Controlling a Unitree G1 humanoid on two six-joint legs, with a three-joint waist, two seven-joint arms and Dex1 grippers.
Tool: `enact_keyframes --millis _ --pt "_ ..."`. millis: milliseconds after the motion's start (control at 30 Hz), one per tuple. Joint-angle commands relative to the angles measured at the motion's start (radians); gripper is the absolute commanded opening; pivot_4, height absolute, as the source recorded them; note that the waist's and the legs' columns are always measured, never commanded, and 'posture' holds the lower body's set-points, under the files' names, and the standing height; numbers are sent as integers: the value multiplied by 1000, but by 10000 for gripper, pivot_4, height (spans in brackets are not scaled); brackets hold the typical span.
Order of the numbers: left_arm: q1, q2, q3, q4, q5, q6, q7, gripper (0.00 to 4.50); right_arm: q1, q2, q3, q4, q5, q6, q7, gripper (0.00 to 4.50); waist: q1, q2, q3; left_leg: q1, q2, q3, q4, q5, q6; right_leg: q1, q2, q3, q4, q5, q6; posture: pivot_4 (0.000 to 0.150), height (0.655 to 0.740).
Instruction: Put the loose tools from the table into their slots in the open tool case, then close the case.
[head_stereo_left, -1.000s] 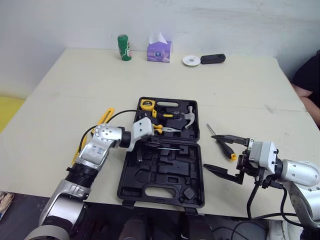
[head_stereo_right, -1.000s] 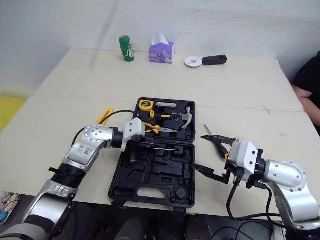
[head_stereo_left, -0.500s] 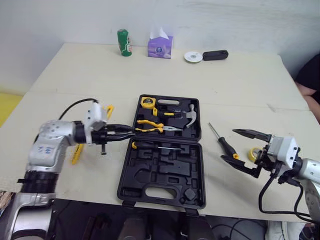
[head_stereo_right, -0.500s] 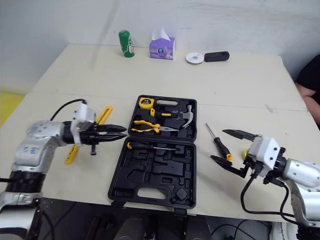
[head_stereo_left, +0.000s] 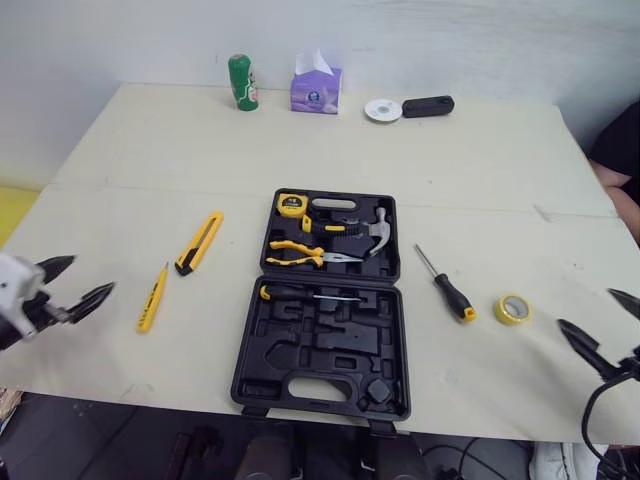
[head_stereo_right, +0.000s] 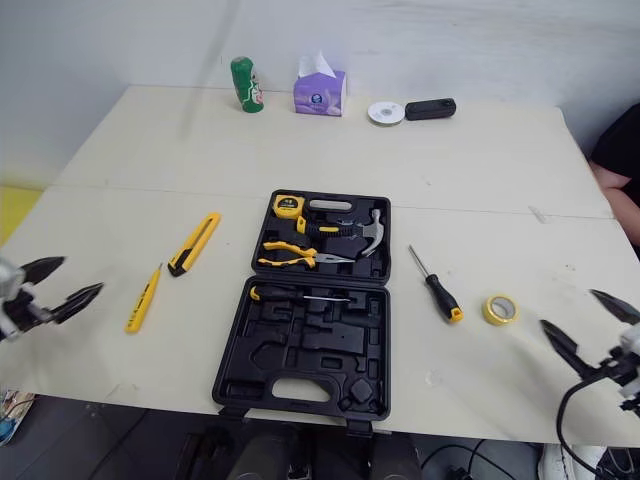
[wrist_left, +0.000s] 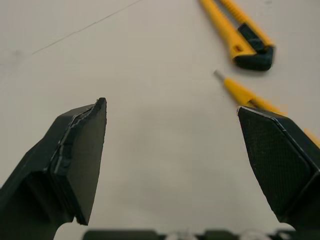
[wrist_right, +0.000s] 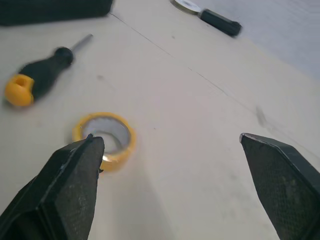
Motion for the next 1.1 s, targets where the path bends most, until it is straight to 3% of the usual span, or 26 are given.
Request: enact_keyframes --millis 33,267,533,867,1100 --pt "66 35 150 85 -56 -8 86 44083 48 6 -86 114 -8 -86 -73 45000 -6 0 0 0 0 0 -1 0 0 0 0 0 0 0 0 1500 7400" --pt "117 22 228 214 -77 -36 190 44083 132 37 -129 266 -43 -166 -222 45000 -10 0 0 2 0 1 -1 1 -2 0 -1 2 0 0 0 1500 7400" --pt "107 37 266 276 -142 -28 184 44083 178 66 -134 354 -50 -257 -353 45000 -12 0 -1 2 0 2 -2 2 -5 -3 -1 5 3 -1 -2 1500 7400" --pt "3 0 156 125 -153 -6 105 44083 68 67 -98 315 51 -158 -291 45000 -14 -1 -2 2 0 6 -2 3 -6 -7 -1 9 7 -1 -2 1500 7400" --pt "-74 -40 23 -103 -163 78 33 44083 21 71 0 58 89 -8 -208 45000 -13 -1 -2 1 0 9 -2 3 -6 -10 0 12 11 -1 -2 1500 7400"
